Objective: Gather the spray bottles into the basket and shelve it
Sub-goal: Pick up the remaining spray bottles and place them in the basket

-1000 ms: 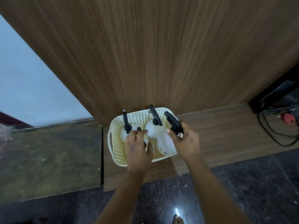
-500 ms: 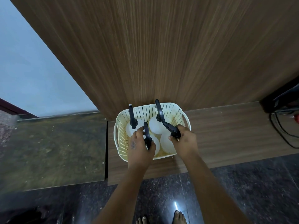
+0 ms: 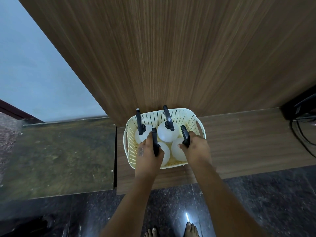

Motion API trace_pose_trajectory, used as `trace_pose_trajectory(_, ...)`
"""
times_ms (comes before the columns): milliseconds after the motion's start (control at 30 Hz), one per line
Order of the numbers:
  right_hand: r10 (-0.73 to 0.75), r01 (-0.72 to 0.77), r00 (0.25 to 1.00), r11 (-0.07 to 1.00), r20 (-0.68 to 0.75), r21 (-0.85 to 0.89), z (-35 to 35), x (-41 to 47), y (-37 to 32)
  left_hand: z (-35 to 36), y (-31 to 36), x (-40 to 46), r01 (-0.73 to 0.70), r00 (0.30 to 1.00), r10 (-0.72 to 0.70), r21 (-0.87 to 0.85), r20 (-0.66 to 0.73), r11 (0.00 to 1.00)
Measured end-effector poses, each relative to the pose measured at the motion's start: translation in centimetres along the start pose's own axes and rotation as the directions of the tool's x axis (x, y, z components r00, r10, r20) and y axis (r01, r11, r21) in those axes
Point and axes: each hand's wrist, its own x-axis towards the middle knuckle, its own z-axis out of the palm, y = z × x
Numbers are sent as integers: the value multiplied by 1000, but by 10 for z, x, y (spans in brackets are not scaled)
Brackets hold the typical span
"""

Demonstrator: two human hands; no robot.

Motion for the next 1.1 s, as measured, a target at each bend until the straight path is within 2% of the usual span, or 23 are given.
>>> trace_pose_trajectory(133, -45, 45, 999, 998, -7, -48, 2, 0, -3, -4, 3, -1, -21, 1000, 21, 17, 14, 1000)
trace_pose_trajectory(367, -64, 66, 997, 997, -46, 49, 3, -3, 5, -4, -2, -4, -16, 1000, 16, -7, -10, 1000)
trace_pose_trajectory(600, -88, 90, 995, 995, -57, 45, 3, -6, 5, -1, -4, -4, 58, 997, -65, -159, -38, 986)
trace_pose_trajectory(733, -69, 71, 996, 997, -51, 24, 4, -5, 6, -1, -5, -4, 42, 998, -49, -156, -42, 987)
trace_pose_trajectory(867, -73, 78, 995, 994, -68, 78, 5, -5, 9, -3, -8, -6, 41, 999, -46, -137, -29, 990)
trace_pose_trajectory(1000, -100, 134, 976, 977, -194, 169, -1, -9, 4, -7, -10, -7, -42, 994, 42, 5, -103, 999)
trace_pose_trajectory(1100, -131, 213, 931, 953, -341, 215, -8, -8, 0, -17, -5, -5, -114, 973, 114, 11, -199, 993)
